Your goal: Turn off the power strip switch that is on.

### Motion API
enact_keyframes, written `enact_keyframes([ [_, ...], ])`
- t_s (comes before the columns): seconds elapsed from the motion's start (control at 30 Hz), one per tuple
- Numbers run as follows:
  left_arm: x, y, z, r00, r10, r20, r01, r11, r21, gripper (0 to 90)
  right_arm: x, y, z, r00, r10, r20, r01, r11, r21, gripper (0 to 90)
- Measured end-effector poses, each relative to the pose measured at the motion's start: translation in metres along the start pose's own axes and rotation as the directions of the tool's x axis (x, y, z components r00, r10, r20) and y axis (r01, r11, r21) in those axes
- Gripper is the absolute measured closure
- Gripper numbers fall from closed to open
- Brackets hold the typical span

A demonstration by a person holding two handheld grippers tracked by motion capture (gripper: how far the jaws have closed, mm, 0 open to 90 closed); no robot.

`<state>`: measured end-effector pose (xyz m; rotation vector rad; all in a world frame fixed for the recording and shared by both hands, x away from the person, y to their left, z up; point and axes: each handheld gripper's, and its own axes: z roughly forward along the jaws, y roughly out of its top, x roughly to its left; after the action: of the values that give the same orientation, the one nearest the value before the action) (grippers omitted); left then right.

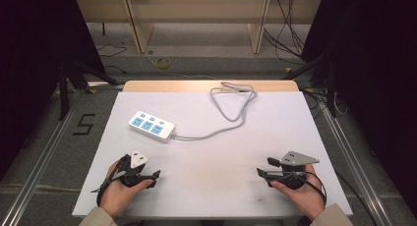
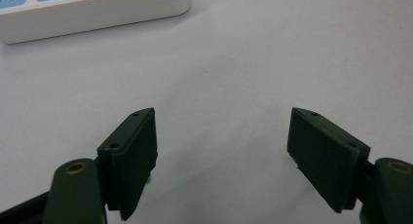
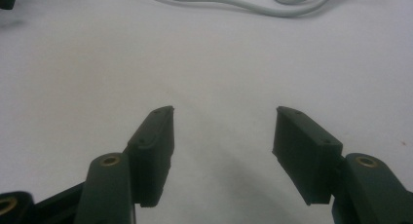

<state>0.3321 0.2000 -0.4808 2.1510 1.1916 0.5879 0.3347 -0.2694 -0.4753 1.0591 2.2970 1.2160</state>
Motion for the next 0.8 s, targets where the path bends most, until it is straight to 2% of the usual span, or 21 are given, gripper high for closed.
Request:
enact_keyframes([
  [0.1,-0.002,0.000,0.000,1.0000,-0.002,-0.010,0.002,1.0000,0.004,32.2,0.000,0.000,0.000,1.0000,-0.002,0.002,0.002,1.000,0.001,41.1],
  [0.17,-0.002,0.001,-0.001,0.9996,0.000,-0.028,0.000,1.0000,0.002,39.1,0.001,0.000,0.000,1.0000,-0.003,0.003,0.003,1.000,0.000,41.1],
  [0.27,0.000,0.002,-0.004,0.9986,-0.016,-0.050,0.016,0.9999,-0.003,62.1,0.001,0.000,0.000,1.0000,-0.002,0.004,0.002,1.000,0.000,41.1],
  [0.3,0.002,0.003,-0.007,0.9987,-0.015,-0.049,0.015,0.9999,0.006,70.5,0.001,0.000,0.000,1.0000,-0.002,0.006,0.002,1.000,0.000,41.1],
  [0.4,0.003,0.003,-0.008,0.9985,0.001,-0.055,0.001,0.9990,0.045,86.6,0.000,0.000,0.000,1.0000,-0.004,0.007,0.004,1.000,-0.001,41.1],
  [0.43,0.003,0.003,-0.008,0.9987,-0.003,-0.051,0.006,0.9984,0.057,89.2,0.000,0.000,0.000,1.0000,-0.004,0.007,0.004,1.000,-0.001,41.1],
  [0.53,0.004,0.004,-0.010,0.9984,-0.004,-0.057,0.009,0.9965,0.084,89.4,0.000,0.000,0.000,1.0000,-0.005,0.008,0.005,1.000,-0.003,41.1],
  [0.8,0.002,0.008,-0.012,0.9982,-0.039,-0.047,0.043,0.9951,0.089,89.6,0.001,0.001,0.000,0.9999,-0.009,0.009,0.009,1.000,-0.005,41.1],
])
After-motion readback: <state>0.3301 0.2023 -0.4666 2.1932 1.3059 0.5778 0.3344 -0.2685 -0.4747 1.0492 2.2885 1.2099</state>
